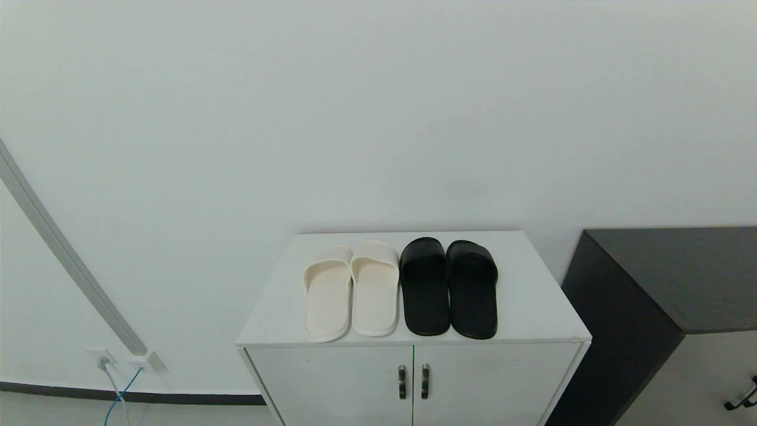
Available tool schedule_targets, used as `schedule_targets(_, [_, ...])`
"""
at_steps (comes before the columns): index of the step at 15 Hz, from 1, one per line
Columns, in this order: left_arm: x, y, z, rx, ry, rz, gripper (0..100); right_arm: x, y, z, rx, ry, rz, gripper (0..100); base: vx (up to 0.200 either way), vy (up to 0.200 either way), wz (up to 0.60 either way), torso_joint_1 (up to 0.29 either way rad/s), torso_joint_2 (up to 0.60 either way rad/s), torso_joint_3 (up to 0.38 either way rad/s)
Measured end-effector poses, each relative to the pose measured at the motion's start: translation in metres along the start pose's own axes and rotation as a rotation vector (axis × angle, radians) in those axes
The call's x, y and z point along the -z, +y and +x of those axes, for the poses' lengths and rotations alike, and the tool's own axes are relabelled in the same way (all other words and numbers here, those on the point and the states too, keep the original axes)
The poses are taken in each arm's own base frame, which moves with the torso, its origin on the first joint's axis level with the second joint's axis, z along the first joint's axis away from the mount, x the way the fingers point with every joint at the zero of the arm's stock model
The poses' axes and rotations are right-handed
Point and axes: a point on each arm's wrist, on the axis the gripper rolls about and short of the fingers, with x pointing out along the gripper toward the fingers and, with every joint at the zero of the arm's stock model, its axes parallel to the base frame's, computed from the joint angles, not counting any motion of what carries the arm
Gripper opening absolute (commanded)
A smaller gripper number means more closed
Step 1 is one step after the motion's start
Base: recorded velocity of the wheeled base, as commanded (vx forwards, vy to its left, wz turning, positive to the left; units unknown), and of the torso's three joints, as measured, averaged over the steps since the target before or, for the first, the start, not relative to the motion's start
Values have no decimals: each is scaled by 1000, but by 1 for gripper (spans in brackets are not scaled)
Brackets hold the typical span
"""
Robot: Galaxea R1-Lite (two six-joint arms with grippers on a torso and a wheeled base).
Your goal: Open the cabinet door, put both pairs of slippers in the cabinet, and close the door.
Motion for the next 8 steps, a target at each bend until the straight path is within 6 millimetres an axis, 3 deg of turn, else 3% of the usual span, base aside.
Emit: schedule_targets(8, [0,0,0,0,-1,1,0,-3,0,-1,-3,-11,2,100,0,0,0,0,0,0])
